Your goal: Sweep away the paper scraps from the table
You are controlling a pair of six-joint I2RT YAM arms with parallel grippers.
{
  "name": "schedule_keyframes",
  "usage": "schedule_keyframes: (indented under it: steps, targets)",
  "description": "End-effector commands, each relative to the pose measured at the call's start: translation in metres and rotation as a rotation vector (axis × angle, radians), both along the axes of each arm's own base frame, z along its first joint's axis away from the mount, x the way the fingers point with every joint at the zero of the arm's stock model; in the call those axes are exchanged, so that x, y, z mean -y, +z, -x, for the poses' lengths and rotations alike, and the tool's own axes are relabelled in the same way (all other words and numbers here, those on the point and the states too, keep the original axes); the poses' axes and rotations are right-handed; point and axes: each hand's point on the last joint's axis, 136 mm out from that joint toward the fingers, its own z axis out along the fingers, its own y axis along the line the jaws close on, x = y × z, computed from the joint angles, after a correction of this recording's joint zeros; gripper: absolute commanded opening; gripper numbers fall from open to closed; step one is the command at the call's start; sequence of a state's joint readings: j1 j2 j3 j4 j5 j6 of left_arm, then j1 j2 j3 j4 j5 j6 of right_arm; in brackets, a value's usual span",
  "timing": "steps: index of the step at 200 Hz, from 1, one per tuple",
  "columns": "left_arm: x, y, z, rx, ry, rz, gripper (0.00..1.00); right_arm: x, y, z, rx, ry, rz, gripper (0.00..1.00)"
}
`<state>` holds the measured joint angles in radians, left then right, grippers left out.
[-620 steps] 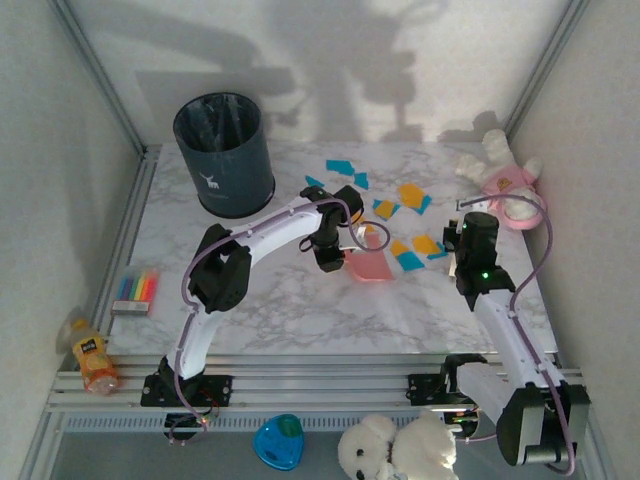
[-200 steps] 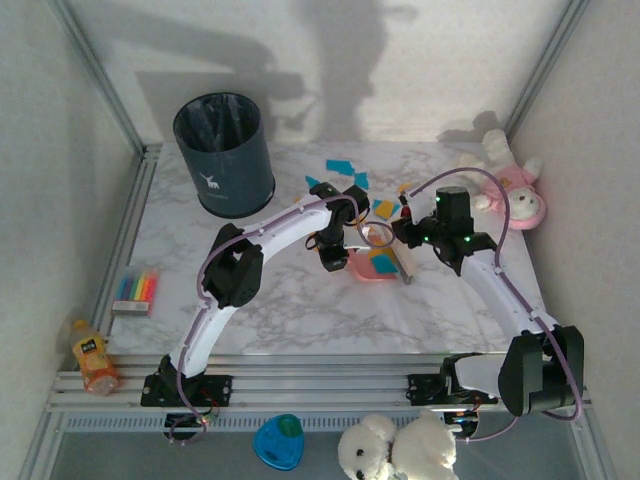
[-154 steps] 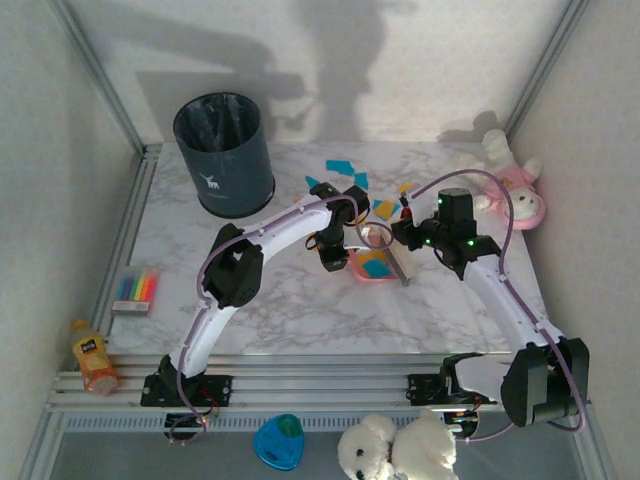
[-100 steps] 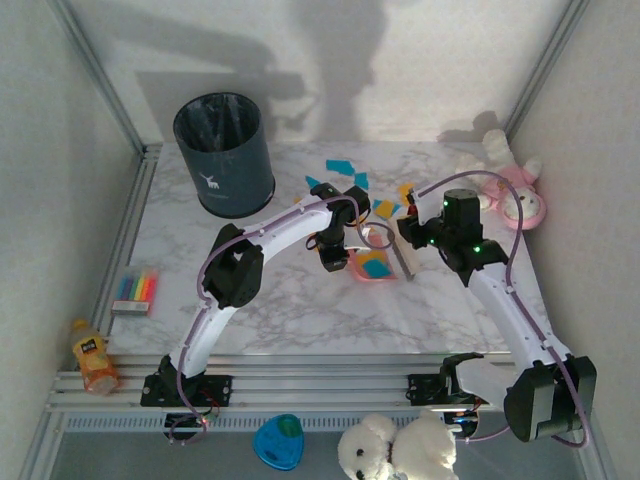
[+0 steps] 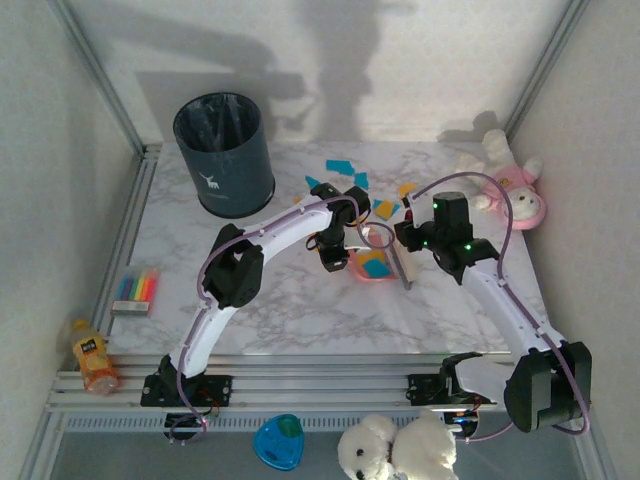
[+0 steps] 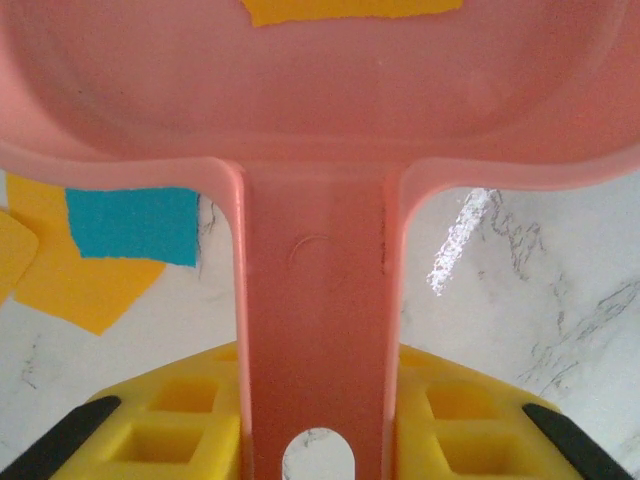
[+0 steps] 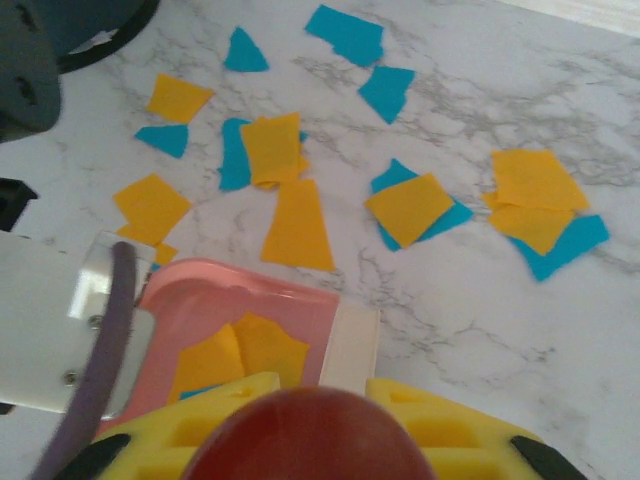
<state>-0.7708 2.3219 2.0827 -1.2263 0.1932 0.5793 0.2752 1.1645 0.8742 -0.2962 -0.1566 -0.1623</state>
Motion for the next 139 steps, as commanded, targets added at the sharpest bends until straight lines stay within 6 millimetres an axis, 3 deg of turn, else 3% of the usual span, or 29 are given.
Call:
schedule_keyframes:
  steps: [1, 81, 139]
  targets:
    - [-0.008, -0.003, 0.003, -0.008, 0.012, -0.057, 0.16, -0.015, -0.005, 0.006, -0.025, 0.048, -0.044, 0.00]
    - [-0.009, -0.003, 0.002, 0.002, 0.021, -0.057, 0.16, -0.024, 0.013, 0.011, 0.026, 0.082, -0.115, 0.00]
    - [-0.007, 0.002, -0.001, 0.029, 0.023, -0.026, 0.16, -0.008, 0.015, 0.006, 0.045, -0.007, -0.069, 0.00]
